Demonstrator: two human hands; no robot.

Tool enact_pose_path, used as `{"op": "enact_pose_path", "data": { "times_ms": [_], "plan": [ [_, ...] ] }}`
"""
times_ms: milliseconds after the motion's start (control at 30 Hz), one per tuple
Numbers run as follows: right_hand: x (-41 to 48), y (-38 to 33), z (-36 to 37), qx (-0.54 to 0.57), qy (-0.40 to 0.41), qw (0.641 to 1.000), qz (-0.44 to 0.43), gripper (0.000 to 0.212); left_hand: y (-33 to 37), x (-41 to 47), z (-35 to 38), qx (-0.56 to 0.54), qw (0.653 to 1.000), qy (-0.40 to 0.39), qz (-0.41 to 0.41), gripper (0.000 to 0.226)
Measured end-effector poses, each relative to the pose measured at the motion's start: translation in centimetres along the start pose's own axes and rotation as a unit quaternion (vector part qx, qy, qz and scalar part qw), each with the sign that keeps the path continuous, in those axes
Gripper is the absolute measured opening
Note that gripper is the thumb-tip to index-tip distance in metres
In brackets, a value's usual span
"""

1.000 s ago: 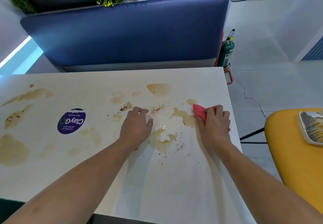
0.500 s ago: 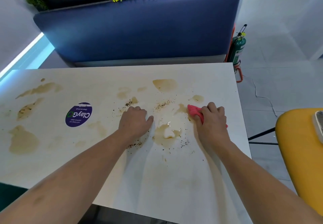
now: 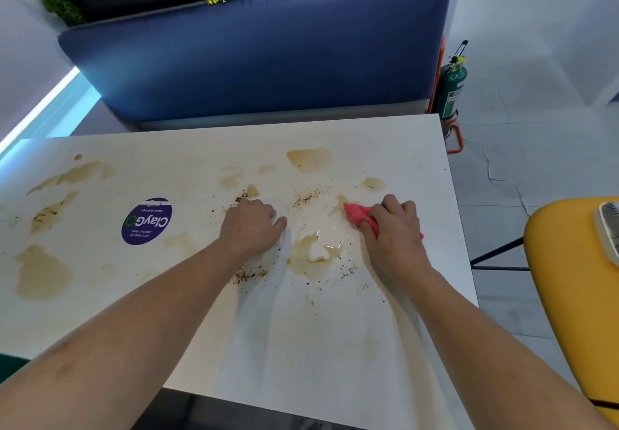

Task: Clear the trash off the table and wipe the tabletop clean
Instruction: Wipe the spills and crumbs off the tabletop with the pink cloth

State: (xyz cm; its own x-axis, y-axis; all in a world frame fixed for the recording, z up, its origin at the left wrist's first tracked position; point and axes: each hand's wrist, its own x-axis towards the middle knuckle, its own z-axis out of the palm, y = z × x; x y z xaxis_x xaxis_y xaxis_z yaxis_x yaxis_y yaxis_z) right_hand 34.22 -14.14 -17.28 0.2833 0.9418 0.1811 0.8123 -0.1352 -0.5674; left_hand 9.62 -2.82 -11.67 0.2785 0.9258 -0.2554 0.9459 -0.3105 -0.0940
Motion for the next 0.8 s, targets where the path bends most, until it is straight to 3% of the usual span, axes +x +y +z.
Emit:
{"op": "enact_pose_path", "data": {
  "times_ms": [233,533,800],
  "plan": [
    [2.7,-0.5,0.3,0.008,0.010,0.998,0.063,0.019,0.0,0.2,0.1,-0.008,1.000,0.010,-0.002,0.047],
    [0.0,-0.4,0.3,0.042,-0.004,0.999,-0.018,0.017,-0.3,0.6,-0.3,-0.017,1.000,0.012,-0.011,0.047],
    [3.7,-0.7,0.6,0.031,0.020,0.997,0.063,0.018,0.2,0.5,-0.4,-0.026,0.999,0.021,-0.014,0.044]
  ]
}}
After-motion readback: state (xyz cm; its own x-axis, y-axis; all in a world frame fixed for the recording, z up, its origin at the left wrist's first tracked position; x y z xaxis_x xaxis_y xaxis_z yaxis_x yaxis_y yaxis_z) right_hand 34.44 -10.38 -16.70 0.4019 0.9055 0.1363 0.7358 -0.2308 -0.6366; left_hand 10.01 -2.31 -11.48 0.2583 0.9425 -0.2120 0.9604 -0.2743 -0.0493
